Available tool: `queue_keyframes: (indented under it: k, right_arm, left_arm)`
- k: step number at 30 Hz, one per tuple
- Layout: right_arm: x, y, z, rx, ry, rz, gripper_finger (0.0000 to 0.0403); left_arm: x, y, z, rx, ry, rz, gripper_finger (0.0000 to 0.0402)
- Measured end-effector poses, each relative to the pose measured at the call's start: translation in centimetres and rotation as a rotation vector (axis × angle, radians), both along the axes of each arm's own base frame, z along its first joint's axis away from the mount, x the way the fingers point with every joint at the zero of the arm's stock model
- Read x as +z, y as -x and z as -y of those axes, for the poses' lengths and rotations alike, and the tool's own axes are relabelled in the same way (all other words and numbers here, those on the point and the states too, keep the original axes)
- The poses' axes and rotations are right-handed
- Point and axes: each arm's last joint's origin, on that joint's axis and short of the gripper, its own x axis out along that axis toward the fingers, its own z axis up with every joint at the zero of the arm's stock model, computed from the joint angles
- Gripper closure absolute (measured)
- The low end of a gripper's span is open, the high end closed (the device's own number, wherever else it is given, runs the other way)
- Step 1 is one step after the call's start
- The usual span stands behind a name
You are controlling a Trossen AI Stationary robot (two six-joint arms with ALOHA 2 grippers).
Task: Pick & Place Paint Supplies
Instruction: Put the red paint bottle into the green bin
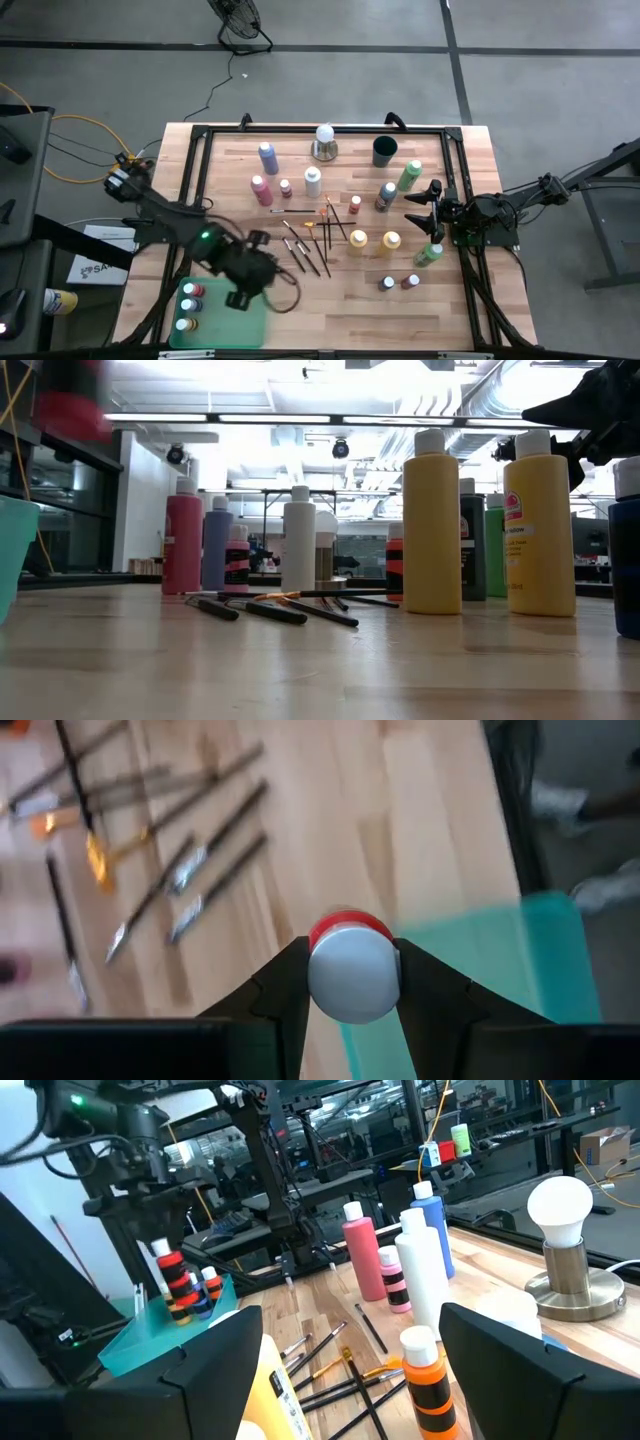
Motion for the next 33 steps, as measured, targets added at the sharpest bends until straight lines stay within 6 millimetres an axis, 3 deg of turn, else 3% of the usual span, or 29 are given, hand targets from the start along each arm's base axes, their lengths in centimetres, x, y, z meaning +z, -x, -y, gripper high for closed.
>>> queue_keyframes:
  k: [8, 16, 26, 33]
  right_arm:
    - [0.0, 0.0, 0.0, 0.0, 0.0, 0.0, 0.0104]
    - [0.0, 0.0, 0.0, 0.0, 0.0, 0.0, 0.0104]
    - [0.0, 0.0, 0.0, 0.0, 0.0, 0.0, 0.0104]
    - [0.0, 0.0, 0.0, 0.0, 0.0, 0.0, 0.0104]
  left_arm:
    - [-0.6, 4.5, 3.1, 0.138, -0.015, -0.092, 0.0278]
    - [-4.0, 8.2, 5.4, 0.405, 0.019, -0.167, 0.0277]
    - [-8.3, 11.8, 6.0, 0.705, -0.003, -0.157, 0.0277]
    - [-10.1, 13.3, 6.3, 0.81, 0.028, -0.154, 0.0277]
